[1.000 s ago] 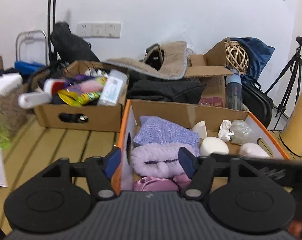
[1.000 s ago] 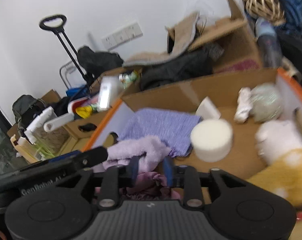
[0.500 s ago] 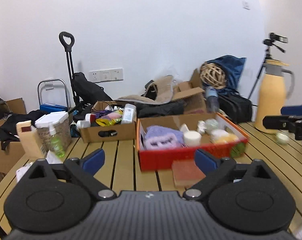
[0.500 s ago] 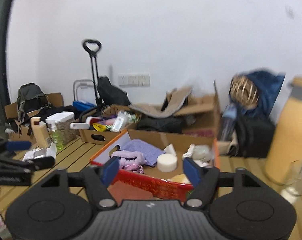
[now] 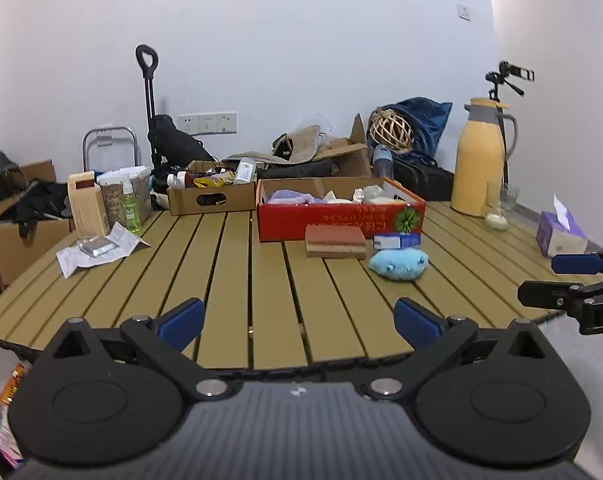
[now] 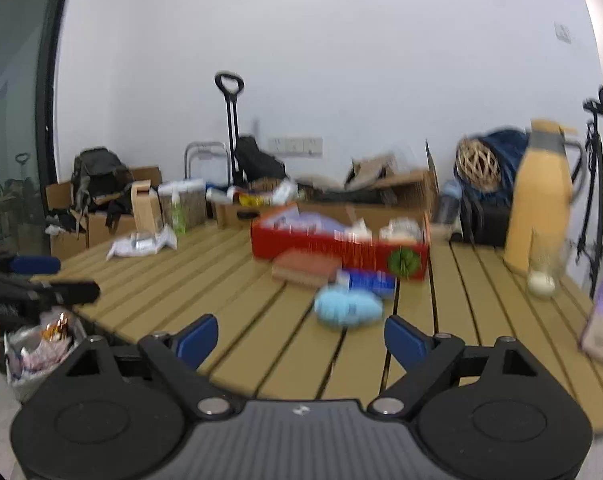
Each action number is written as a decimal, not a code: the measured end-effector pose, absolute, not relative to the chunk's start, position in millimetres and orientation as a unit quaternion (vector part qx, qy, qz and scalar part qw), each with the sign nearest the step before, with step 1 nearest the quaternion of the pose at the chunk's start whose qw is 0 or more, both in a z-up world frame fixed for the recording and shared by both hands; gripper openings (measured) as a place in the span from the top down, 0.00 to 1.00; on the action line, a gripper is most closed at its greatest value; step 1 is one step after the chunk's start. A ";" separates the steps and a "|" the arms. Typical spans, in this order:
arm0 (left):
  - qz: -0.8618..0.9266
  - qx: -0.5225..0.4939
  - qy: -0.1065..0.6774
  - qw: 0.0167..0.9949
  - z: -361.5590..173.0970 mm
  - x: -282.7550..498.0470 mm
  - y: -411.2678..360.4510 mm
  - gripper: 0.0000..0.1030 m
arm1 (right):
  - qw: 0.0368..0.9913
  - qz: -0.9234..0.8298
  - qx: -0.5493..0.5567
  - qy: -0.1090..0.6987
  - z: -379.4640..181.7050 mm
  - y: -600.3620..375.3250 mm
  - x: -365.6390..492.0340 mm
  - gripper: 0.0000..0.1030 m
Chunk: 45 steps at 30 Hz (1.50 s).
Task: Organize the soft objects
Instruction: 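Move both grippers back over the table pile, then close both grippers together on the pink-and-cream sponge block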
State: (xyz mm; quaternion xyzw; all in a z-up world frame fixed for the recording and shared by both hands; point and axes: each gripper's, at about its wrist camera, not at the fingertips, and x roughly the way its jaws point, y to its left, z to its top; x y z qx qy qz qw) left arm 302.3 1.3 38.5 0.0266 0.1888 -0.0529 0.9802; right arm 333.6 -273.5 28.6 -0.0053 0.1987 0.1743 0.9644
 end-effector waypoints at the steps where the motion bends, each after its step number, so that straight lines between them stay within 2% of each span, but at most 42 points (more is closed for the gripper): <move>1: -0.049 0.032 0.186 0.981 39.3 300.3 0.9 0.00 | 0.964 0.175 -0.002 0.201 26.3 -273.5 328.8 0.13; 6: -0.052 0.020 0.174 0.983 43.8 301.0 2.4 0.00 | 0.968 0.165 -0.023 0.190 27.3 -265.8 317.7 0.13; 15: -0.061 0.014 0.206 0.977 19.2 341.3 -1.2 0.00 | 0.967 0.174 -0.006 0.186 15.1 -258.5 342.0 0.15; 17: -0.066 0.007 0.215 0.974 13.7 359.0 -2.3 0.00 | 0.963 0.178 0.007 0.202 10.0 -258.8 358.2 0.25; 19: -0.072 -0.006 0.225 0.972 9.0 381.7 -2.5 0.00 | 0.957 0.184 0.016 0.223 4.0 -258.4 378.6 0.41; 22: -0.084 -0.028 0.233 0.968 7.0 420.7 -1.8 0.01 | 0.952 0.190 0.020 0.240 -0.3 -253.3 412.9 0.53; 24: -0.093 -0.039 0.238 0.966 7.7 451.4 -1.6 0.08 | 0.948 0.202 0.029 0.243 0.9 -248.9 439.6 0.54; 25: -0.094 -0.041 0.241 0.965 8.6 466.1 -2.2 0.16 | 0.946 0.210 0.035 0.245 1.9 -246.8 454.4 0.55; 28: -0.108 -0.054 0.258 0.958 10.7 519.9 -1.8 0.31 | 0.944 0.217 0.032 0.245 5.4 -235.9 503.1 0.55; 35: -0.144 -0.090 0.316 0.933 -11.3 641.0 -2.0 0.37 | 0.932 0.212 0.050 0.291 -4.7 -221.9 642.7 0.55; 37: -0.149 -0.099 0.325 0.929 -20.5 657.4 -4.8 0.43 | 0.924 0.200 0.057 0.321 -17.6 -219.4 677.8 0.55; 39: -0.160 -0.107 0.336 0.922 -30.3 667.8 -7.3 0.55 | 0.917 0.185 0.055 0.350 -30.8 -217.5 696.4 0.53; 43: -0.180 -0.135 0.336 0.915 -40.0 671.7 -3.2 0.57 | 0.905 0.217 0.096 0.353 -41.2 -229.3 700.7 0.53; 45: -0.181 -0.142 0.334 0.914 -40.9 672.0 -1.0 0.59 | 0.899 0.235 0.119 0.349 -46.5 -232.9 703.2 0.59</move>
